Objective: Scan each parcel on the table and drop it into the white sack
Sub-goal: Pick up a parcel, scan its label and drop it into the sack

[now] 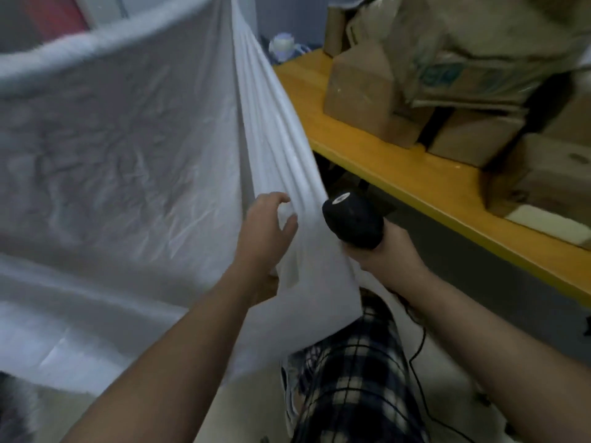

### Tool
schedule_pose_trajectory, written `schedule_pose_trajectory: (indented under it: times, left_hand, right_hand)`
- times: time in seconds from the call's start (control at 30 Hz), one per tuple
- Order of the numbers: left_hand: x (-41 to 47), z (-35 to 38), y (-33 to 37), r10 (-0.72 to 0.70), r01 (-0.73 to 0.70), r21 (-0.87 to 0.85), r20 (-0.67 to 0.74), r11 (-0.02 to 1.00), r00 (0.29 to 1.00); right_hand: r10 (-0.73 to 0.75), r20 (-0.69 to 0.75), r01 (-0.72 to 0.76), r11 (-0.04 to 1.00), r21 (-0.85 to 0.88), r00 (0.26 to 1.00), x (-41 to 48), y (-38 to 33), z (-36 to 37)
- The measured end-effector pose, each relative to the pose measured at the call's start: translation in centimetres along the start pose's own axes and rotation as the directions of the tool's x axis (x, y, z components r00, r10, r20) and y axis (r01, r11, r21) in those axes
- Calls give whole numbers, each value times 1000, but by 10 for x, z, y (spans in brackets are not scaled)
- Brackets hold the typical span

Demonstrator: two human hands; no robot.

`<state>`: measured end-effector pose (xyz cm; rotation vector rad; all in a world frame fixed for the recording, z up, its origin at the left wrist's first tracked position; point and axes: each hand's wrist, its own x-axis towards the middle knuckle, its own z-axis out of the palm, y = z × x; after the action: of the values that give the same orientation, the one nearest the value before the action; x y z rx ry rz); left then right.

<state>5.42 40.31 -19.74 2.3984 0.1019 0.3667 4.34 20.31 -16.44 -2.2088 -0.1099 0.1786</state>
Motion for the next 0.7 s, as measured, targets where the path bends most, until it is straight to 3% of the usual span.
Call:
schedule_pose_trajectory:
  times: [0.17, 0.47, 0.57, 0.63, 0.7]
  left_hand:
    - [-14, -17, 99, 249, -247, -108, 4, 963, 968]
    - [-17, 7, 225, 529, -524, -79, 68, 848, 846]
    - [-2, 12, 246, 599, -588, 151, -29, 794, 801]
    - [18, 8, 250, 579, -529, 350, -51, 773, 814]
    - [45, 2, 246, 583, -478, 552, -18, 684, 812]
  right_hand:
    - [-118, -223, 150, 980, 131, 968, -52, -10, -67]
    - [-90, -520, 176, 977, 118, 849, -114, 20, -168]
    - [-46, -573, 163, 974, 155, 818, -114, 28, -191]
    - [-26, -576, 171, 965, 199, 817, -106, 26, -197]
    - [-28, -571, 186, 957, 221, 820, -92, 20, -199]
